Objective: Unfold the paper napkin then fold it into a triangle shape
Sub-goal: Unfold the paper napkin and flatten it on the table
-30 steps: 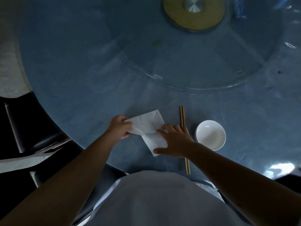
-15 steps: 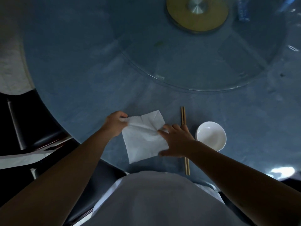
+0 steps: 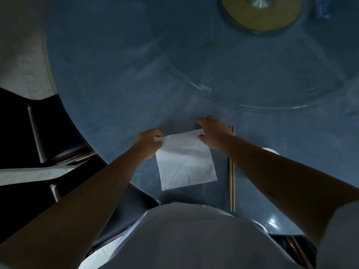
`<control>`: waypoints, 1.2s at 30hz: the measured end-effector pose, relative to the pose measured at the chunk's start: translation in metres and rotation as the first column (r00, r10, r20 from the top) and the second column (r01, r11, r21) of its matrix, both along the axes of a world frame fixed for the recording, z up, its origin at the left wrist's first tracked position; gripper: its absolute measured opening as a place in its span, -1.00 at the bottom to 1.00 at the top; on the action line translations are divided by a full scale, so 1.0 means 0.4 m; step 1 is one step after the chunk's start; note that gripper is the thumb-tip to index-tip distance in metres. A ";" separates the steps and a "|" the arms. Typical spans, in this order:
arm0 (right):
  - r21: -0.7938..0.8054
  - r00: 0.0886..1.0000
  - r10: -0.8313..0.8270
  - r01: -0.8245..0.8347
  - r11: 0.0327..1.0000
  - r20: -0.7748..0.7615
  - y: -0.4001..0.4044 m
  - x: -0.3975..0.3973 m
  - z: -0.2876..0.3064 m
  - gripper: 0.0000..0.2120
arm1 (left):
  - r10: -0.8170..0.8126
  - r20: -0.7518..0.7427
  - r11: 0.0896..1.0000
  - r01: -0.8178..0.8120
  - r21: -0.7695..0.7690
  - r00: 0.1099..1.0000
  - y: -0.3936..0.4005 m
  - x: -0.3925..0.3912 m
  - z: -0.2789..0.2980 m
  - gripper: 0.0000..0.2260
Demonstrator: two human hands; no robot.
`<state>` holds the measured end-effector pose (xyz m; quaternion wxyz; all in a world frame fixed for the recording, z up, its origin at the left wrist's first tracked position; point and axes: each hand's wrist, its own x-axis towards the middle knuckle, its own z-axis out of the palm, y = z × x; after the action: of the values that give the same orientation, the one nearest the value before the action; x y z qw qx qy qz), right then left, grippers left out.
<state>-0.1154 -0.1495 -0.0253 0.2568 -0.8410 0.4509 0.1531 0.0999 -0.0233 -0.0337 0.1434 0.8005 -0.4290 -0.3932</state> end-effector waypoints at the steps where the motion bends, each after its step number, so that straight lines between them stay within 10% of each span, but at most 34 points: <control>1: 0.001 1.000 0.001 -0.001 1.000 0.008 -0.004 0.003 -0.001 -0.63 | 0.006 -0.006 1.000 -0.006 -0.006 1.000 0.001 0.000 0.000 -0.88; 7: 0.065 0.998 -0.010 0.006 0.998 0.054 -0.006 0.012 -0.005 -0.98 | 0.055 -0.069 0.996 -0.060 -0.066 0.996 -0.001 0.004 0.005 -0.93; 36: 0.055 0.900 -0.419 0.415 0.908 0.119 -0.038 -0.043 -0.013 -0.68 | 0.067 0.083 0.989 -0.055 -0.138 0.994 -0.091 0.030 -0.015 -0.87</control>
<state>-0.1326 -0.1645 -0.0304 0.3239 -0.7296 0.6005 0.0466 0.1120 -0.0599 -0.0397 0.1905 0.8180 -0.4360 -0.3234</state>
